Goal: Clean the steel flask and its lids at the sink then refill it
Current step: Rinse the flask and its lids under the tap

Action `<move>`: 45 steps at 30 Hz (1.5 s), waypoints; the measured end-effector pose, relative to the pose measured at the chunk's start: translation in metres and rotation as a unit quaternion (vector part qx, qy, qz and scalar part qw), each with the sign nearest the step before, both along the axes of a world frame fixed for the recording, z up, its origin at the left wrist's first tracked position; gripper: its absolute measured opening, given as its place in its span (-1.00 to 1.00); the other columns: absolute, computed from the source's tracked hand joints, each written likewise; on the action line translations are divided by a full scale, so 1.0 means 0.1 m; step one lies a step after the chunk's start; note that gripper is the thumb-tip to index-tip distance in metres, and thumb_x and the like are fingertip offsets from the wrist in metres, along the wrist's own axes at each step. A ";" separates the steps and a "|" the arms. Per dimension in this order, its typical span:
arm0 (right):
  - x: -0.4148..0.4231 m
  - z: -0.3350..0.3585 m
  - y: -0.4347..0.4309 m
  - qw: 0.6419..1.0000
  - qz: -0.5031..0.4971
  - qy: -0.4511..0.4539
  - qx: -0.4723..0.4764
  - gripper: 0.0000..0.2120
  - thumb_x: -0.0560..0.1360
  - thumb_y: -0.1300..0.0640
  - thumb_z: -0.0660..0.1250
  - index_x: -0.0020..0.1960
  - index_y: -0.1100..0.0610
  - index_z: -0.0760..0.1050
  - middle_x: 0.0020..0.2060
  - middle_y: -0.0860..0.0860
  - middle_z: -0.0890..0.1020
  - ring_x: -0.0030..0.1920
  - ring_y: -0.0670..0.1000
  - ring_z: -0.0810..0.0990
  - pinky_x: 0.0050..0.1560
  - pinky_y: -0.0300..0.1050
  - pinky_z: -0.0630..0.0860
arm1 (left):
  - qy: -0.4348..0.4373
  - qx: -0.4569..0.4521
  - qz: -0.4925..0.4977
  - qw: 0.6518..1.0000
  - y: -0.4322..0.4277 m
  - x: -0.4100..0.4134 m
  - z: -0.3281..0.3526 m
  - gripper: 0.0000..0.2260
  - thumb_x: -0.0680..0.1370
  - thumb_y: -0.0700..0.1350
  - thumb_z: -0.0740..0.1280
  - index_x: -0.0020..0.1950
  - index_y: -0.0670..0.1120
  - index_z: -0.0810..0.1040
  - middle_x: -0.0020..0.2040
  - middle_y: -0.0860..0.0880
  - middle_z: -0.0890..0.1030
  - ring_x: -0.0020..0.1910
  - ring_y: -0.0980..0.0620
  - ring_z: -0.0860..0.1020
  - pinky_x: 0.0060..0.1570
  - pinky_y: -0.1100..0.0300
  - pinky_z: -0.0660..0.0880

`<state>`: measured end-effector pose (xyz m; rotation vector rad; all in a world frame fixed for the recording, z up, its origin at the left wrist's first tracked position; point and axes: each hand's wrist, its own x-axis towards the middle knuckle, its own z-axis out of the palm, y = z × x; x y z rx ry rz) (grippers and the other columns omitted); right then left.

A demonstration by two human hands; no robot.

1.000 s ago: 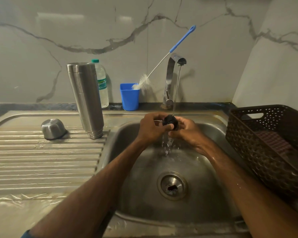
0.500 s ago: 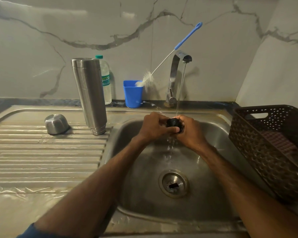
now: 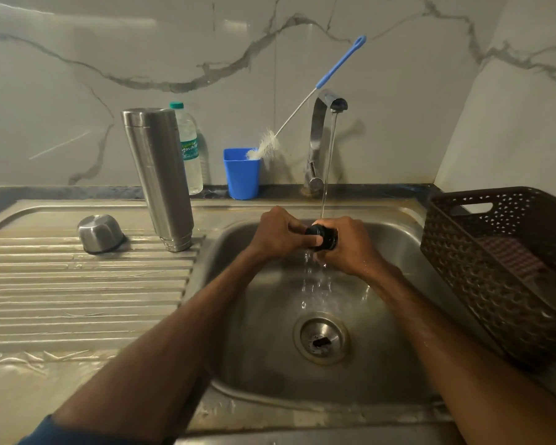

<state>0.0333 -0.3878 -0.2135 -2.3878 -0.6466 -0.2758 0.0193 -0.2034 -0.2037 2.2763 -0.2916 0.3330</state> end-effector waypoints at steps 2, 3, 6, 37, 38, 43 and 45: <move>0.01 0.00 -0.02 1.000 0.003 0.001 0.006 -0.80 0.36 0.17 0.61 -0.06 0.04 0.67 -0.24 -0.06 0.70 -0.22 -0.09 0.66 -0.25 -0.21 0.54 | -0.006 0.034 -0.005 0.999 -0.03 0.03 -0.02 -0.81 0.48 -0.05 0.58 0.02 -0.12 0.78 -0.26 -0.07 0.73 -0.39 0.07 0.59 -0.36 0.39 0.43; 0.01 -0.01 -0.03 1.000 0.001 0.002 0.007 -0.79 0.36 0.17 0.62 -0.05 0.04 0.67 -0.24 -0.05 0.70 -0.21 -0.09 0.67 -0.23 -0.18 0.58 | -0.006 0.047 -0.009 0.999 -0.05 0.03 -0.03 -0.82 0.51 -0.05 0.56 -0.01 -0.14 0.78 -0.32 -0.09 0.70 -0.45 0.05 0.54 -0.40 0.36 0.40; 0.01 -0.01 -0.04 1.000 -0.001 0.006 0.006 -0.74 0.33 0.19 0.63 -0.04 0.05 0.66 -0.21 -0.05 0.70 -0.20 -0.10 0.66 -0.18 -0.12 0.63 | 0.007 0.062 -0.020 0.998 -0.08 0.03 -0.02 -0.83 0.57 -0.09 0.49 -0.02 -0.20 0.76 -0.44 0.00 0.57 -0.53 0.19 0.43 -0.42 0.40 0.35; -0.06 0.01 0.03 0.999 -0.020 0.000 0.034 -0.69 0.36 0.12 0.64 0.08 0.02 0.69 -0.16 -0.10 0.69 -0.18 -0.18 0.63 -0.16 -0.28 0.57 | -0.087 -0.024 0.042 0.995 -0.24 -0.09 -0.09 -0.86 0.63 -0.17 0.40 0.08 -0.15 0.75 -0.06 -0.10 0.76 -0.12 0.08 0.70 -0.04 0.36 0.59; -0.05 0.00 0.02 0.999 -0.021 0.000 0.029 -0.70 0.36 0.12 0.64 0.06 0.02 0.69 -0.17 -0.09 0.70 -0.19 -0.18 0.63 -0.18 -0.28 0.56 | -0.078 -0.022 0.040 0.996 -0.27 -0.09 -0.10 -0.85 0.63 -0.19 0.38 0.08 -0.17 0.74 -0.06 -0.12 0.75 -0.10 0.05 0.71 -0.04 0.35 0.59; -0.02 -0.02 -0.03 0.999 -0.025 0.023 0.017 -0.75 0.32 0.12 0.65 -0.04 0.03 0.70 -0.23 -0.09 0.70 -0.23 -0.13 0.64 -0.19 -0.15 0.60 | -0.044 -0.005 0.052 0.998 -0.26 -0.02 -0.14 -0.80 0.63 -0.23 0.33 -0.07 -0.22 0.73 -0.19 -0.15 0.70 -0.16 -0.03 0.67 -0.06 0.10 0.65; -0.01 -0.03 -0.04 0.999 -0.020 0.036 0.014 -0.78 0.31 0.13 0.66 -0.10 0.02 0.69 -0.27 -0.11 0.68 -0.26 -0.12 0.63 -0.22 -0.13 0.58 | -0.032 -0.001 0.055 0.998 -0.26 -0.01 -0.14 -0.80 0.63 -0.25 0.33 -0.08 -0.23 0.73 -0.20 -0.16 0.70 -0.17 -0.05 0.66 -0.07 0.09 0.65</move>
